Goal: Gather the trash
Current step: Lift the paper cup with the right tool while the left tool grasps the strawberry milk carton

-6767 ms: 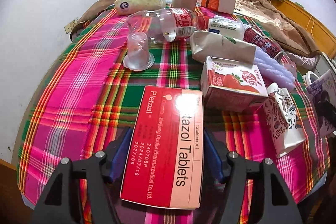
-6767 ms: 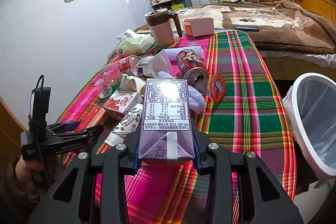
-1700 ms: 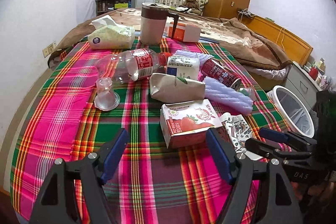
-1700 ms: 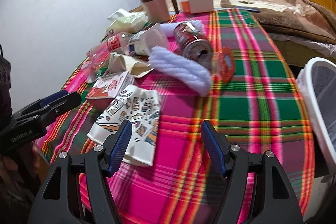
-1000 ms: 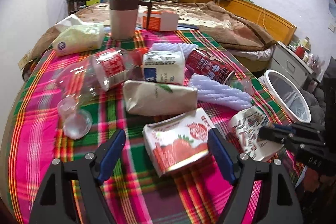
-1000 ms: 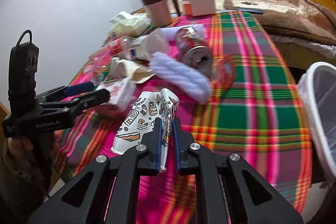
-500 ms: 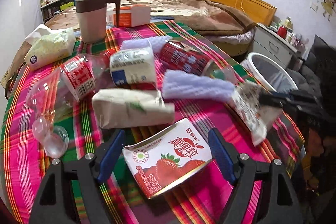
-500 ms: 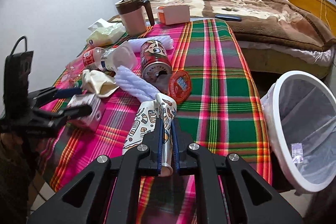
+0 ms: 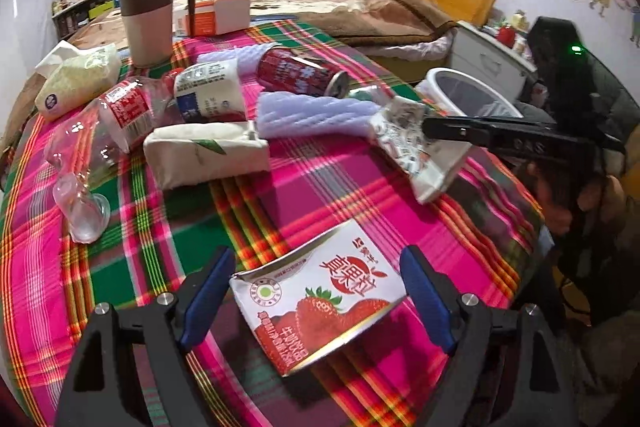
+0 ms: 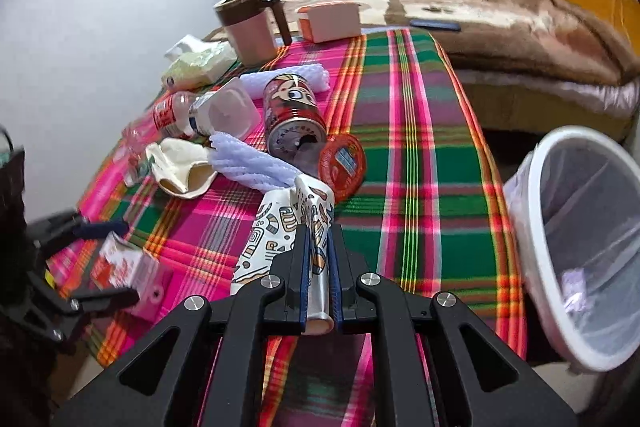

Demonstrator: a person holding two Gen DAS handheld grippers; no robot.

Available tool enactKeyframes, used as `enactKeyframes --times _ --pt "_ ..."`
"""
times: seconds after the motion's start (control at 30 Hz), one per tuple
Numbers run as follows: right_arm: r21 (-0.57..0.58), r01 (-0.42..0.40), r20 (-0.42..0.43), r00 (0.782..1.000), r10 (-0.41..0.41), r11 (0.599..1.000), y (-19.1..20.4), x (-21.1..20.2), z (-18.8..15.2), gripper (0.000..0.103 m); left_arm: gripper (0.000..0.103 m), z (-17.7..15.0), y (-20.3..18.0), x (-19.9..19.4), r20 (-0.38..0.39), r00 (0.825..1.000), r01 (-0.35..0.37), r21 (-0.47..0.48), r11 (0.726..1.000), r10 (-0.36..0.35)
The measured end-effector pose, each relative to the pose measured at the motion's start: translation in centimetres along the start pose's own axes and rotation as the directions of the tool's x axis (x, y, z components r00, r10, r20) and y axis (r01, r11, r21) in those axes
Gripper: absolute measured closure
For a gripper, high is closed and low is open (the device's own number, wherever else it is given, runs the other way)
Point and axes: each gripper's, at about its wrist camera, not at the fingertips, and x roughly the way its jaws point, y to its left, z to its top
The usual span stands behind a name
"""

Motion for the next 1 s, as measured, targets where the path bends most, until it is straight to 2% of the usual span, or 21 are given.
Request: enactKeyframes --times 0.1,0.17,0.33,0.5,0.57,0.63,0.7,0.73,1.0 --pt "0.064 -0.068 0.006 0.998 0.068 0.996 -1.0 -0.2 -0.4 0.092 0.017 -0.5 -0.2 -0.9 0.030 0.999 0.032 0.022 0.999 -0.033" --pt "0.081 -0.082 -0.007 0.997 0.083 0.993 -1.1 0.1 -0.6 0.092 0.016 -0.8 -0.4 -1.2 0.026 0.999 0.037 0.043 0.998 -0.038" --pt "0.070 -0.099 -0.035 0.994 0.102 0.993 -0.4 0.8 -1.0 0.090 0.014 -1.4 -1.5 -1.0 -0.005 1.000 0.020 0.142 0.990 -0.019" --pt "0.047 -0.121 -0.053 0.991 0.124 0.992 0.2 1.2 -1.1 0.085 0.014 -1.9 -3.0 0.3 -0.049 0.998 -0.026 0.204 0.979 0.037" --pt "0.056 -0.127 -0.060 0.990 0.130 0.990 0.2 1.4 -1.1 0.083 0.014 -1.7 -2.9 1.0 -0.056 0.996 -0.056 0.182 0.982 0.067" --pt "0.072 -0.139 -0.062 0.988 0.144 0.988 0.2 1.6 -1.1 0.075 0.016 -1.6 -2.4 1.5 -0.057 0.994 -0.080 0.141 0.987 0.089" --pt "0.079 -0.136 -0.070 0.987 0.141 0.988 0.2 1.8 -1.0 0.072 0.023 -1.6 -1.8 1.7 -0.052 0.996 -0.066 0.083 0.994 0.071" --pt "0.083 -0.114 -0.073 0.990 0.120 0.990 0.2 2.0 -1.0 0.072 0.026 -1.6 -1.5 1.7 -0.049 0.997 -0.064 0.060 0.996 0.067" --pt "0.094 -0.113 -0.071 0.990 0.120 0.989 0.3 2.1 -1.3 0.072 0.027 -2.1 -1.3 1.4 -0.035 0.996 -0.077 0.018 0.997 0.077"
